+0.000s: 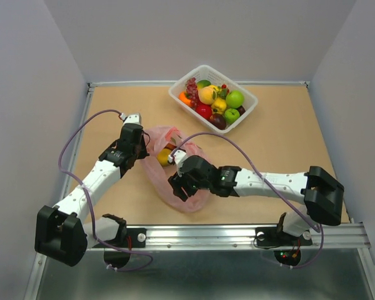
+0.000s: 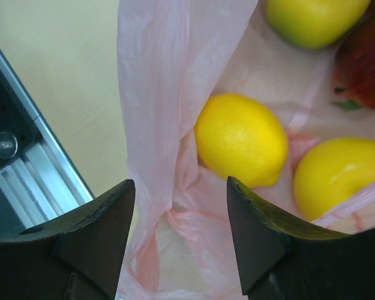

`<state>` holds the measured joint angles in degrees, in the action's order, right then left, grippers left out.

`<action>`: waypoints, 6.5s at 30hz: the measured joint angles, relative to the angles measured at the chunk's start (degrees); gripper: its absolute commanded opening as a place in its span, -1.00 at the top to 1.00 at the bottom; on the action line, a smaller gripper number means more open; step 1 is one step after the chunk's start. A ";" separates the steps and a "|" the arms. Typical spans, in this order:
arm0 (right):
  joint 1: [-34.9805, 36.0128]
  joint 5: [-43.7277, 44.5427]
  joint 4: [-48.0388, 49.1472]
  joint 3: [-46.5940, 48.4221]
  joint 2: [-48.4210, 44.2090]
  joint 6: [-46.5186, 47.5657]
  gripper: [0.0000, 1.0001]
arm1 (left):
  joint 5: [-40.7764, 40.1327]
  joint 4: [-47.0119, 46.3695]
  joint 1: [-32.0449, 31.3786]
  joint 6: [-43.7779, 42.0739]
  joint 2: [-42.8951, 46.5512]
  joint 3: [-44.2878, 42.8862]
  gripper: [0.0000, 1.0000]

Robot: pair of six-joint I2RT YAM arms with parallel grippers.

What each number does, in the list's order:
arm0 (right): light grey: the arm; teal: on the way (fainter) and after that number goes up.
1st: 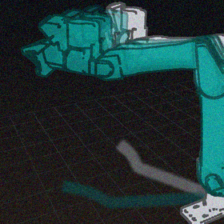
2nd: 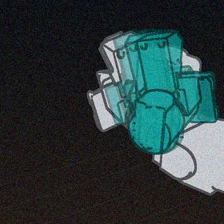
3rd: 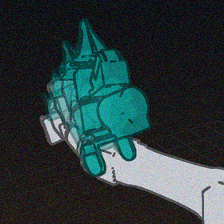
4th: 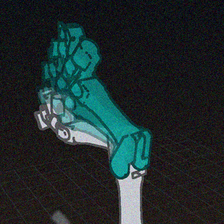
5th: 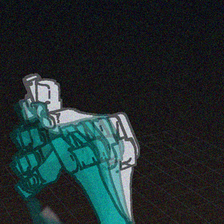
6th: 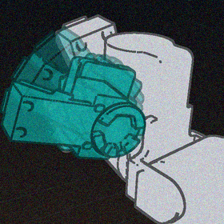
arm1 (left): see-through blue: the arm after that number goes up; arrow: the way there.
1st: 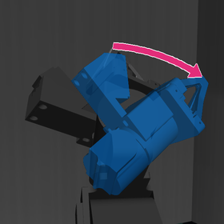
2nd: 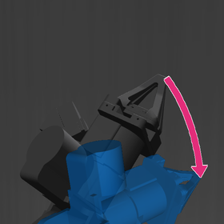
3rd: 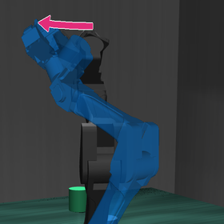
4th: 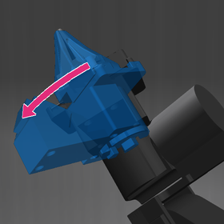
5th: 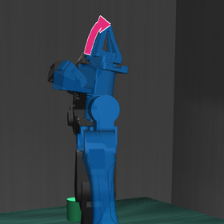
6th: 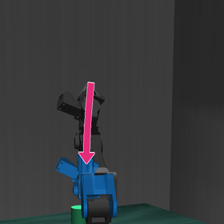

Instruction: Untie the knot of the plastic bag and take out the fruit

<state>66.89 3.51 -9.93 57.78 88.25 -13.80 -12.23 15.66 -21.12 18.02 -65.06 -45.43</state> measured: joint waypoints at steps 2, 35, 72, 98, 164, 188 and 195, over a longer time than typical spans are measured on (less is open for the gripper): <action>-0.04 1.49 -0.90 1.68 -0.04 3.17 -0.32 | 0.00 0.00 0.02 0.00 0.00 0.00 0.75; -5.49 -0.72 -3.98 8.90 13.97 21.79 0.75 | -1.20 0.00 0.24 -0.15 0.11 0.00 0.75; -40.57 16.76 9.11 22.40 17.00 20.41 -0.83 | -7.89 1.31 6.19 0.66 8.79 0.00 0.76; -12.55 7.80 3.80 18.47 -2.27 17.97 -0.50 | -4.92 1.20 6.97 0.50 8.79 0.00 0.76; -7.56 31.85 28.50 -5.18 14.73 -10.29 -0.81 | -1.66 0.35 6.99 0.02 7.78 0.11 0.76; -8.04 13.25 28.68 -6.23 -1.16 1.20 0.57 | -1.49 0.20 6.99 0.02 7.69 0.11 0.76; -8.26 6.73 22.05 -5.51 -9.18 7.56 0.57 | -1.53 0.20 6.99 0.02 7.69 0.11 0.76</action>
<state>58.63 10.24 12.12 52.27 79.07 -6.24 -13.76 15.86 -14.13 18.04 -57.36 -45.32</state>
